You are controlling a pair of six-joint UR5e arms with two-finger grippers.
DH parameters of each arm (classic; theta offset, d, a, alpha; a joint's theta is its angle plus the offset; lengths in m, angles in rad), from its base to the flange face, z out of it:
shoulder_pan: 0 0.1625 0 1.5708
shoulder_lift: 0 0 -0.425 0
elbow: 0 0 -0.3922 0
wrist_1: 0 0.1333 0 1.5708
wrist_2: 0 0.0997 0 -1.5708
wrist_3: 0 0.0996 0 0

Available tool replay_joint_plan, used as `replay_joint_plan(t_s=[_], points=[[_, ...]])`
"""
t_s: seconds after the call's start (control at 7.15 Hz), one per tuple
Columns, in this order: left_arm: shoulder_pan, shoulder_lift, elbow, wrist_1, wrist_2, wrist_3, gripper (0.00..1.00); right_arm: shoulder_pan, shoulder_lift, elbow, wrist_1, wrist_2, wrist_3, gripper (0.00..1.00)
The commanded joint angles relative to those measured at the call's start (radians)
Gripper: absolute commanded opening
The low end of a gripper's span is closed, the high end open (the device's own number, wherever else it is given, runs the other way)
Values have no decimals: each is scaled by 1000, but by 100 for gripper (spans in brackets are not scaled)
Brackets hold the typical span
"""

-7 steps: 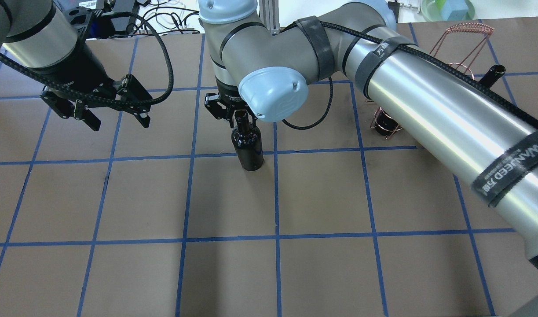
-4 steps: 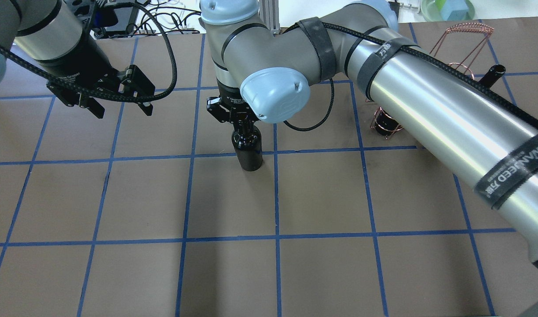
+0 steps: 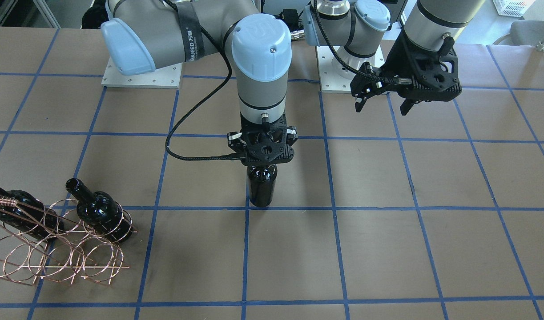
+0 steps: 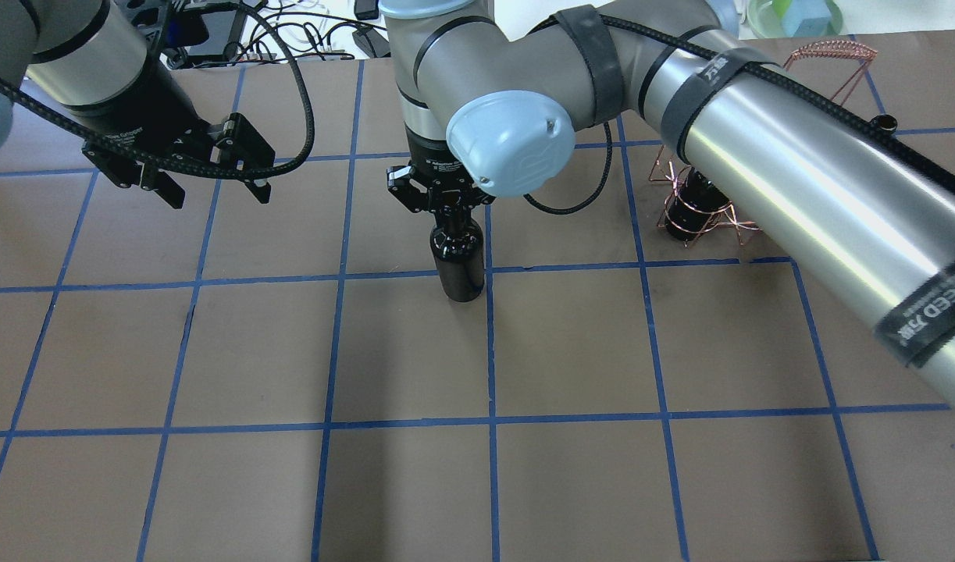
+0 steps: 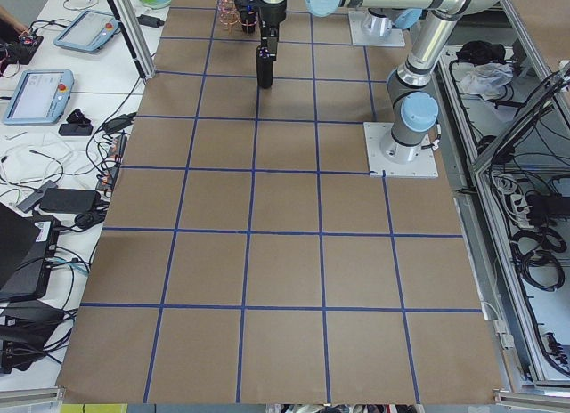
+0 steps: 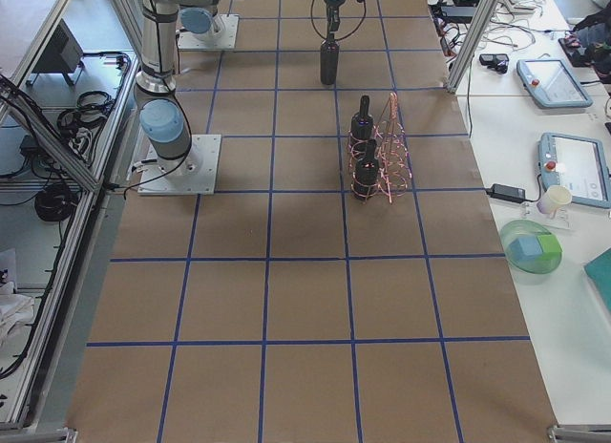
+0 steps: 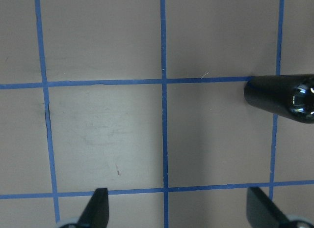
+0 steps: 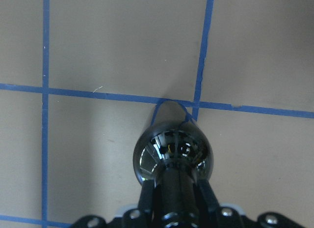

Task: Place wine into wine basket
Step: 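Lift the bottle with the right gripper and carry it to the wire rack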

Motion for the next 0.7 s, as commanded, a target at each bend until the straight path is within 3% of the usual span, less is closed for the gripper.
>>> replay_joint_plan(t_s=[0.0, 0.56], points=[[0, 0, -1, 2, -1, 3, 100, -86, -91, -1, 104, -4, -138, 0], [0, 0, -2, 22, 0, 12, 100, -326, -284, -1, 259, -63, -436, 0]])
